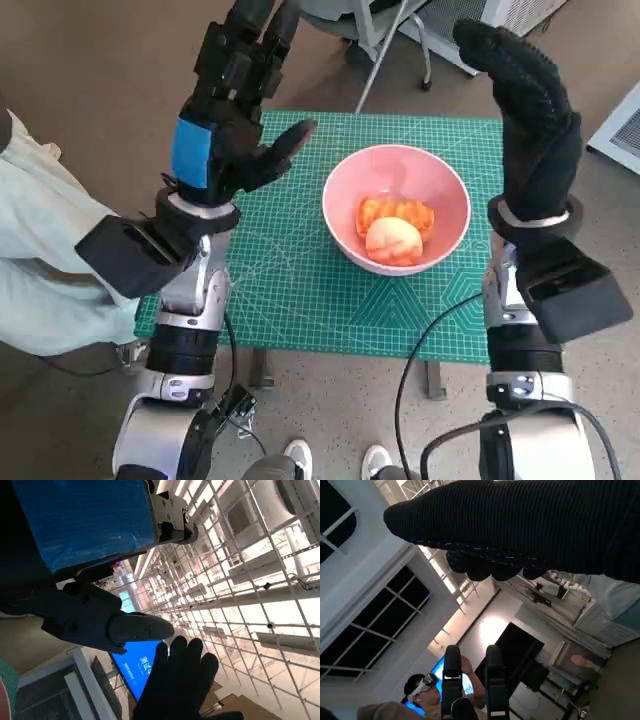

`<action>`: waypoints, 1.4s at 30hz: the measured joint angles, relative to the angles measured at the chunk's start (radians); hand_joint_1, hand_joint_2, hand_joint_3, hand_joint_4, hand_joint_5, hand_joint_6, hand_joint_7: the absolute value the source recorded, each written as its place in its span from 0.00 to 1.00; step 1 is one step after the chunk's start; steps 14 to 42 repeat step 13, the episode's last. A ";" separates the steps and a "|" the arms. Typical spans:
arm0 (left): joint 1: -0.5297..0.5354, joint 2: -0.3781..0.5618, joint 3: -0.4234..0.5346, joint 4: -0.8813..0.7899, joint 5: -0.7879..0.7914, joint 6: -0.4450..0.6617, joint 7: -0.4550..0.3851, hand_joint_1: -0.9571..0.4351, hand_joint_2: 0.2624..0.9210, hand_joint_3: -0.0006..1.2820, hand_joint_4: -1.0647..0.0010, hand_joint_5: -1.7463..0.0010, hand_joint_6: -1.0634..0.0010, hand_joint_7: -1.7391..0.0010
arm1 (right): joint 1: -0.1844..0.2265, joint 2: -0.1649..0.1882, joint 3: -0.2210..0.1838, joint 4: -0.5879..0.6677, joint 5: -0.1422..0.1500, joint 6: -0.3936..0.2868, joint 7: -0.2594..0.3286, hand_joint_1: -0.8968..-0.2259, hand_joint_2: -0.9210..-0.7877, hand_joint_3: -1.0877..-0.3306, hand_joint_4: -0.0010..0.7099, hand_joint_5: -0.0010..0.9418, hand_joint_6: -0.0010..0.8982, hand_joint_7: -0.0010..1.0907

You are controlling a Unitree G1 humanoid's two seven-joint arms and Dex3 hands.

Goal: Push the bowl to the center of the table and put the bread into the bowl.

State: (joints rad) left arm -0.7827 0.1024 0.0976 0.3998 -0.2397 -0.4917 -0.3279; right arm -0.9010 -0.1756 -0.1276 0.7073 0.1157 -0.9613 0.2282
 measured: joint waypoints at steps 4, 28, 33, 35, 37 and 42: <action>0.010 -0.008 0.000 -0.018 0.000 0.013 0.008 0.35 1.00 0.21 0.75 0.96 0.80 0.77 | -0.006 0.000 0.003 -0.002 0.000 0.004 0.000 0.53 0.00 0.49 0.47 0.00 0.04 0.66; 0.022 -0.022 0.000 -0.045 0.000 0.028 0.018 0.35 1.00 0.20 0.75 0.97 0.81 0.76 | -0.009 0.000 0.010 -0.006 0.001 0.014 0.005 0.51 0.00 0.50 0.48 0.00 0.05 0.65; 0.022 -0.022 0.000 -0.045 0.000 0.028 0.018 0.35 1.00 0.20 0.75 0.97 0.81 0.76 | -0.009 0.000 0.010 -0.006 0.001 0.014 0.005 0.51 0.00 0.50 0.48 0.00 0.05 0.65; 0.022 -0.022 0.000 -0.045 0.000 0.028 0.018 0.35 1.00 0.20 0.75 0.97 0.81 0.76 | -0.009 0.000 0.010 -0.006 0.001 0.014 0.005 0.51 0.00 0.50 0.48 0.00 0.05 0.65; 0.022 -0.022 0.000 -0.045 0.000 0.028 0.018 0.35 1.00 0.20 0.75 0.97 0.81 0.76 | -0.009 0.000 0.010 -0.006 0.001 0.014 0.005 0.51 0.00 0.50 0.48 0.00 0.05 0.65; 0.022 -0.022 0.000 -0.045 0.000 0.028 0.018 0.35 1.00 0.20 0.75 0.97 0.81 0.76 | -0.009 0.000 0.010 -0.006 0.001 0.014 0.005 0.51 0.00 0.50 0.48 0.00 0.05 0.65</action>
